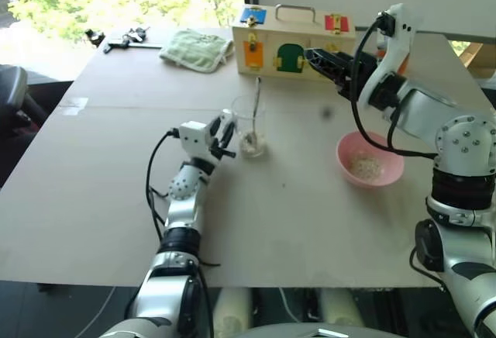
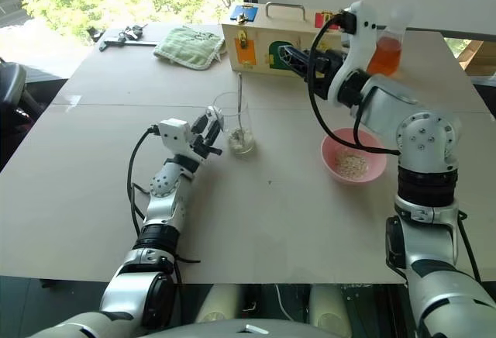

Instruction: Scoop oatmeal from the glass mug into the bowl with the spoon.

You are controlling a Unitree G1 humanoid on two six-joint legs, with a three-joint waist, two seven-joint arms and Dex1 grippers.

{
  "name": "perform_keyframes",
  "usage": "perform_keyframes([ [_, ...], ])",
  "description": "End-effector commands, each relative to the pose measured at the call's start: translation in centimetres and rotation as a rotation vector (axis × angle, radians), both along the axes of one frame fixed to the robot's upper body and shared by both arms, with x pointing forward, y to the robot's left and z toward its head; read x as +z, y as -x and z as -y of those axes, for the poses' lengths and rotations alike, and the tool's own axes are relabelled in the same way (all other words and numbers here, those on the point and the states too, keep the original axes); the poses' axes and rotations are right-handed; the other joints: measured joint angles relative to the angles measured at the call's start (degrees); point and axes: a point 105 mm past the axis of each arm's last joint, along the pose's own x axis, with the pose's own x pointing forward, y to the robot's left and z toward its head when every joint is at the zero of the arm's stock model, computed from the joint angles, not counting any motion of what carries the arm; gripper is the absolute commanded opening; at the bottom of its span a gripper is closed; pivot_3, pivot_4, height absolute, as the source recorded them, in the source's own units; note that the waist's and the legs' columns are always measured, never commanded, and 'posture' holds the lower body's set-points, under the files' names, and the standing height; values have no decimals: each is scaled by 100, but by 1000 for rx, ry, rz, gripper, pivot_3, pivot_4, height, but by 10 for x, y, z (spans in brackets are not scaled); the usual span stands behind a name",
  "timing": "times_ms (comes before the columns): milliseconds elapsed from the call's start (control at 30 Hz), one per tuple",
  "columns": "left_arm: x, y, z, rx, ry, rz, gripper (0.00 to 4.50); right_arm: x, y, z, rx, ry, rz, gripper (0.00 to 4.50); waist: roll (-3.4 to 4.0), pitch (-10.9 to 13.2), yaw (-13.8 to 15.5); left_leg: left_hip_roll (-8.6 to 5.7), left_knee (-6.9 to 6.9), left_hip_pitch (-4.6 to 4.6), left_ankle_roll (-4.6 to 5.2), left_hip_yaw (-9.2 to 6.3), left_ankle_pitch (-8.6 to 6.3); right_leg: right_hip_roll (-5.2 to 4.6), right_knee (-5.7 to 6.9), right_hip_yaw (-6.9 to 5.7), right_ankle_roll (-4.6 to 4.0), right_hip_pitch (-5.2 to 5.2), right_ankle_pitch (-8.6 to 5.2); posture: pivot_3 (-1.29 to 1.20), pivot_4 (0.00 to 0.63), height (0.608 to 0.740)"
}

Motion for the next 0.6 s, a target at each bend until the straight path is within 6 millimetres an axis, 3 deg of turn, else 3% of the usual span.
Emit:
perform_keyframes([
  [33,-4,7,-9,-1,-40,14,3379,15,7,7,-4,-30,61,3265,2,-1,-6,0,-1,1,0,0,0,1,1,0,0,0,0,0,150,740],
  [67,-6,9,-10,-3,-58,12,3804,16,9,9,4,-35,64,3265,2,-1,-6,0,-1,2,0,0,0,1,1,0,0,0,0,0,150,740],
  [100,-6,12,-12,-6,-64,13,3872,16,12,10,19,-45,66,3265,2,-1,-9,0,-1,2,0,0,0,2,1,0,0,0,0,0,150,740],
  [133,-6,15,-13,-14,-69,17,4417,16,16,13,36,-52,68,3265,3,-2,-16,0,-1,3,0,0,0,2,1,0,0,0,0,0,150,740],
  [367,16,47,-21,-23,-141,66,4417,-1,51,28,152,-52,77,3265,4,-2,-116,14,-21,5,0,9,0,-1,-10,15,0,-3,0,0,150,740],
  [467,30,66,-24,-18,-152,76,4417,-16,75,34,221,-38,86,3265,2,-3,-106,18,-18,6,3,1,-2,-1,-3,12,-1,-2,0,0,150,740],
  [533,31,80,-24,-25,-151,43,4417,-35,89,35,246,27,64,3265,1,-3,-101,19,-17,11,9,-1,-6,-4,-5,13,-1,5,0,0,150,740],
  [600,19,94,-27,-30,-163,-30,4417,-66,99,35,241,98,18,3265,2,-3,-104,17,-17,13,12,-2,-8,-7,-8,15,0,8,0,0,150,740],
])
